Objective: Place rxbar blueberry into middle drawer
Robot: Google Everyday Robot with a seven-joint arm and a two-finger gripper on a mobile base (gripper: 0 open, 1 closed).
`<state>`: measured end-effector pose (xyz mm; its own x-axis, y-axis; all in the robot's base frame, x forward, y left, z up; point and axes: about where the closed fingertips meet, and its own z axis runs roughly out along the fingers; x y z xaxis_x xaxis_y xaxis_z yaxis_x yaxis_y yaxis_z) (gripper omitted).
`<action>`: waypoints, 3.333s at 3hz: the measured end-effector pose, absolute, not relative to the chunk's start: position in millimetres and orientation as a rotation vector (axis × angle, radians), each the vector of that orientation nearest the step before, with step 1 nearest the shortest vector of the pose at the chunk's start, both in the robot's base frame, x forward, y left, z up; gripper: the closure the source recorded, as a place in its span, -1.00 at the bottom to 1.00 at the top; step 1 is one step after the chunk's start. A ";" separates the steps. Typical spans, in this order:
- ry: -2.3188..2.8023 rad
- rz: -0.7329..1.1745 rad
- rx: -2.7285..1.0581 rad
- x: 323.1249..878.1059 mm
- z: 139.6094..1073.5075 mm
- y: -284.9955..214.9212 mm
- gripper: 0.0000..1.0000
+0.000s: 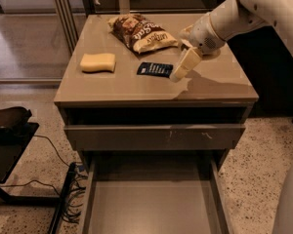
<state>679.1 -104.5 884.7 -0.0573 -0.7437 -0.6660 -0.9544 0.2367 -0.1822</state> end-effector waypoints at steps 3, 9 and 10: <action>1.925 0.514 -1.591 713.4 829.4 -73.9 -1.00; 1.967 0.545 -1.588 721.3 811.3 -68.5 0.77; 1.967 0.546 -1.589 721.3 811.2 -68.4 1.00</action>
Offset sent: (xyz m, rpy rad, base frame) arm 0.0412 0.0277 -0.0570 -0.0058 0.1300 0.0147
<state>721.3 -68.4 811.2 -0.1520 -0.7528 -0.6405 -0.9751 0.2199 -0.0271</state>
